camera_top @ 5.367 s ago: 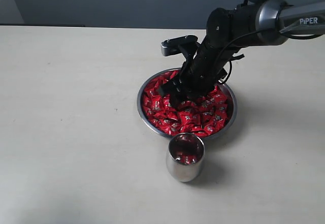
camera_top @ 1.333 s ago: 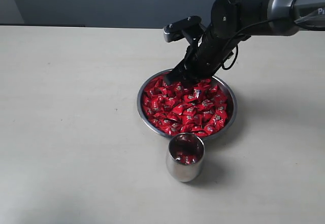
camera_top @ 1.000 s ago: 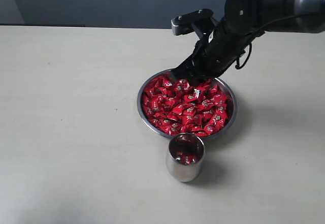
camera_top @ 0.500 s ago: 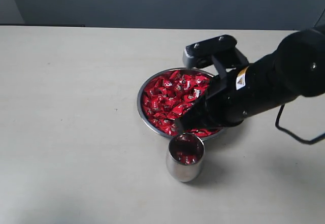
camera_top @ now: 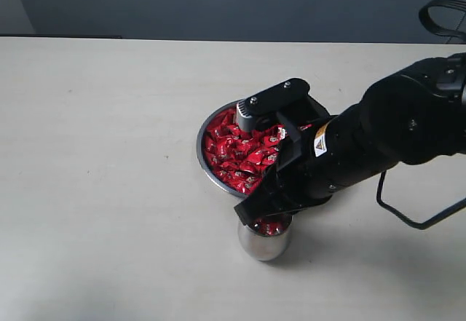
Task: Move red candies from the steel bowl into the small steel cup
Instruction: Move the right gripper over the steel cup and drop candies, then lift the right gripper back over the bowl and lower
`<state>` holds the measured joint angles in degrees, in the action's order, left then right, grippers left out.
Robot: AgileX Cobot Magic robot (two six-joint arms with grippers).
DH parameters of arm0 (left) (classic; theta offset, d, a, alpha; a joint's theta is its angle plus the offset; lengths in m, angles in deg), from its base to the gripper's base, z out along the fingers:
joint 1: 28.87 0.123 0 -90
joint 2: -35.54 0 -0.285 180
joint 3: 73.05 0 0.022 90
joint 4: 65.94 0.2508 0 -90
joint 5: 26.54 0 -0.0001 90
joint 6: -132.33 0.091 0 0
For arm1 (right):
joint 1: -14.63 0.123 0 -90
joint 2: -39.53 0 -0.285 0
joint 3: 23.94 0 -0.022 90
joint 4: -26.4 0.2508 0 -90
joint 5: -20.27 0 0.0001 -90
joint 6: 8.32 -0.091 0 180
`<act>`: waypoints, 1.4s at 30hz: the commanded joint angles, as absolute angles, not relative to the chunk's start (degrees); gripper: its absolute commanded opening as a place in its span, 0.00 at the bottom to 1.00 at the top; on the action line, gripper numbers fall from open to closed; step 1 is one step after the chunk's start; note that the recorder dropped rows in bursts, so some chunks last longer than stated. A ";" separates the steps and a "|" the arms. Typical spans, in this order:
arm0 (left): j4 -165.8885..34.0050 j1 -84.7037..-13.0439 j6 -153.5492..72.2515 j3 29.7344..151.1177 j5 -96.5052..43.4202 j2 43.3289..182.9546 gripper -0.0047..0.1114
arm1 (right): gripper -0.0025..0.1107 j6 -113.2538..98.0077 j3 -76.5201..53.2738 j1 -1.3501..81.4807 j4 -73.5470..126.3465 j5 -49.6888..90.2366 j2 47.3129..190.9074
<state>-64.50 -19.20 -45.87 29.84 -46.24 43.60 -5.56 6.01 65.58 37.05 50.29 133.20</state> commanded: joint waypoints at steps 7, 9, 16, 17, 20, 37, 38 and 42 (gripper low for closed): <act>-64.39 -19.10 -45.99 29.73 -45.69 43.33 0.04 | 0.20 -5.48 6.26 65.74 36.88 49.58 134.89; -64.39 -19.10 -45.99 29.73 -45.69 43.33 0.04 | 0.28 -5.48 6.26 65.74 37.10 49.45 134.89; -64.39 -19.10 -45.99 29.73 -45.69 43.33 0.04 | 0.32 -5.48 6.16 65.74 37.32 49.33 134.89; -64.39 -19.10 -45.99 29.73 -45.69 43.33 0.04 | 0.32 -5.48 6.16 65.74 37.32 48.99 134.89; -64.39 -19.10 -45.99 29.73 -45.69 43.33 0.04 | 0.32 -5.48 6.05 65.74 36.83 47.95 134.48; -64.39 -19.10 -45.99 29.73 -45.69 43.33 0.04 | 0.32 -5.73 -9.28 52.53 32.84 49.48 137.94; -64.39 -19.10 -45.99 29.73 -45.69 43.33 0.04 | 0.32 -5.73 -9.81 51.89 32.84 49.69 139.20; -64.39 -19.10 -45.99 29.73 -45.69 43.33 0.04 | 0.32 -5.73 -11.89 50.99 32.84 49.68 144.48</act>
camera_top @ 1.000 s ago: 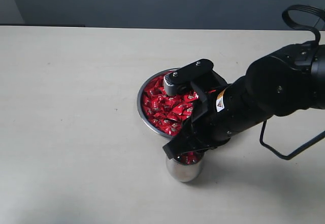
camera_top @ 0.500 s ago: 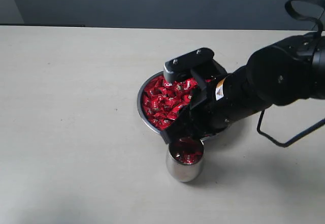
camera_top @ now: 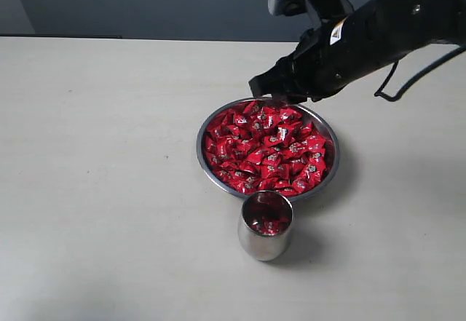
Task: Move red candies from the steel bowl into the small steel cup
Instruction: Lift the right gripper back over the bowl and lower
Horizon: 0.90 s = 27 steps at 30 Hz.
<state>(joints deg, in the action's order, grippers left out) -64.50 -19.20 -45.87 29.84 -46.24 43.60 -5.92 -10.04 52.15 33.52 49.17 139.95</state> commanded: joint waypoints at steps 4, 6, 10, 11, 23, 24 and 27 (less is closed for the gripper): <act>-64.39 -19.10 -45.99 29.73 -45.69 43.33 0.04 | 0.32 -5.73 -15.60 50.64 31.59 50.59 149.20; -64.39 -19.10 -45.99 29.73 -45.69 43.33 0.04 | 0.32 -5.73 -18.45 50.64 29.72 51.92 151.78; -64.39 -19.10 -45.99 29.73 -45.69 43.33 0.04 | 0.32 -10.27 -26.67 50.64 21.75 57.51 159.35; -64.39 -19.10 -45.99 29.73 -45.69 43.33 0.04 | 0.32 -12.96 -28.78 50.64 19.18 59.49 161.71; -64.39 -19.10 -45.99 29.73 -45.69 43.33 0.04 | 0.32 -20.53 -30.38 50.64 13.34 61.10 167.85; -64.39 -19.10 -45.99 29.73 -45.69 43.33 0.04 | 0.32 -20.53 -30.38 50.64 13.62 60.63 167.95; -64.39 -19.10 -45.99 29.73 -45.69 43.33 0.04 | 0.32 -20.53 -30.38 50.64 15.49 59.57 168.33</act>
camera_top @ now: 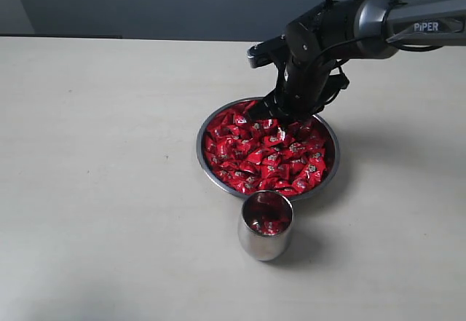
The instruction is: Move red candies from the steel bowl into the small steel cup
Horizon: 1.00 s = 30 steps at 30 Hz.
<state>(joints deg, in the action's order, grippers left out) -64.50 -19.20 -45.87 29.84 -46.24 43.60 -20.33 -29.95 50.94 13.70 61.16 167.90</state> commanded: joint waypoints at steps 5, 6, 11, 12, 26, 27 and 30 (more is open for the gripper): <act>-64.39 -19.10 -45.99 29.73 -45.69 43.33 0.04 | 0.32 -20.53 -30.38 50.64 16.46 59.98 170.59; -64.39 -19.10 -45.99 29.73 -45.69 43.33 0.04 | 0.32 -20.53 -30.38 50.64 16.46 59.98 170.88; -64.39 -19.10 -45.99 29.73 -45.69 43.33 0.04 | 0.32 -20.53 -30.38 50.64 17.83 59.98 171.24; -64.39 -19.10 -45.99 29.73 -45.69 43.33 0.04 | 0.32 -20.53 -30.38 50.64 17.88 59.98 171.24; -64.39 -19.10 -45.99 29.73 -45.69 43.33 0.04 | 0.32 -20.39 -30.38 50.64 20.54 65.44 171.24; -64.39 -19.10 -45.99 29.73 -45.69 43.33 0.04 | 0.32 -20.39 -30.38 50.64 20.95 65.84 171.24; -64.39 -19.10 -45.99 29.73 -45.69 43.33 0.04 | 0.32 -20.29 -30.38 50.64 21.20 66.76 171.24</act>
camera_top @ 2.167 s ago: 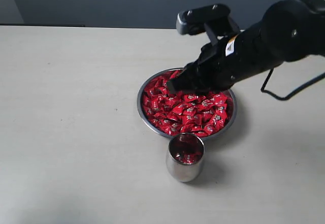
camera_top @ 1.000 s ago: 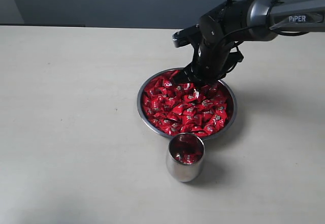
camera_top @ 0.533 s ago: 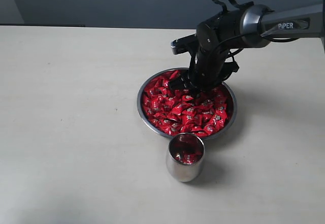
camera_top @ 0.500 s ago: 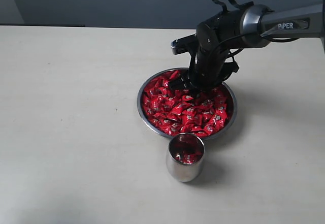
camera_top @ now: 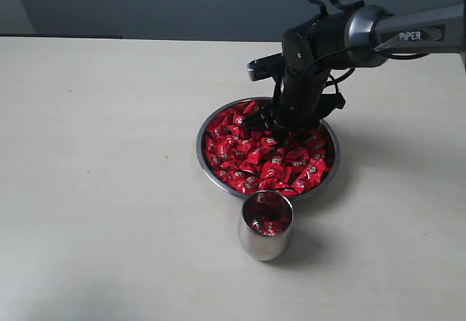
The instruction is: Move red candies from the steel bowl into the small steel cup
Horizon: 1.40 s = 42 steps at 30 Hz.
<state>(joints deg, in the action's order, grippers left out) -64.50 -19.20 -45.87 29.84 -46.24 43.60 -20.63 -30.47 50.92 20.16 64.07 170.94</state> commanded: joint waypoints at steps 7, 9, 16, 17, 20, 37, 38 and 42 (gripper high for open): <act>-64.39 -19.10 -45.99 29.73 -45.69 43.33 0.04 | 0.32 -16.82 -30.38 50.64 24.50 66.41 170.94; -64.39 -19.10 -45.99 29.73 -45.69 43.33 0.04 | 0.32 -15.32 -30.38 50.64 25.64 66.00 170.75; -64.39 -19.10 -45.99 29.73 -45.69 43.33 0.04 | 0.32 -15.31 -30.38 50.64 25.49 63.93 170.75; -64.39 -19.10 -45.99 29.73 -45.69 43.33 0.04 | 0.32 -15.31 -30.38 50.64 25.21 63.47 170.75; -64.39 -19.10 -45.99 29.73 -45.69 43.33 0.04 | 0.32 -15.31 -30.38 50.64 24.98 61.99 170.75; -64.39 -19.10 -45.99 29.73 -45.69 43.33 0.04 | 0.32 -15.31 -30.40 50.64 23.46 61.84 169.95; -64.39 -19.10 -45.99 29.73 -45.69 43.33 0.04 | 0.32 -15.31 -30.40 50.64 22.92 62.11 169.28; -64.39 -19.10 -45.99 29.73 -45.69 43.33 0.04 | 0.32 -15.31 -30.40 50.64 21.17 62.11 166.26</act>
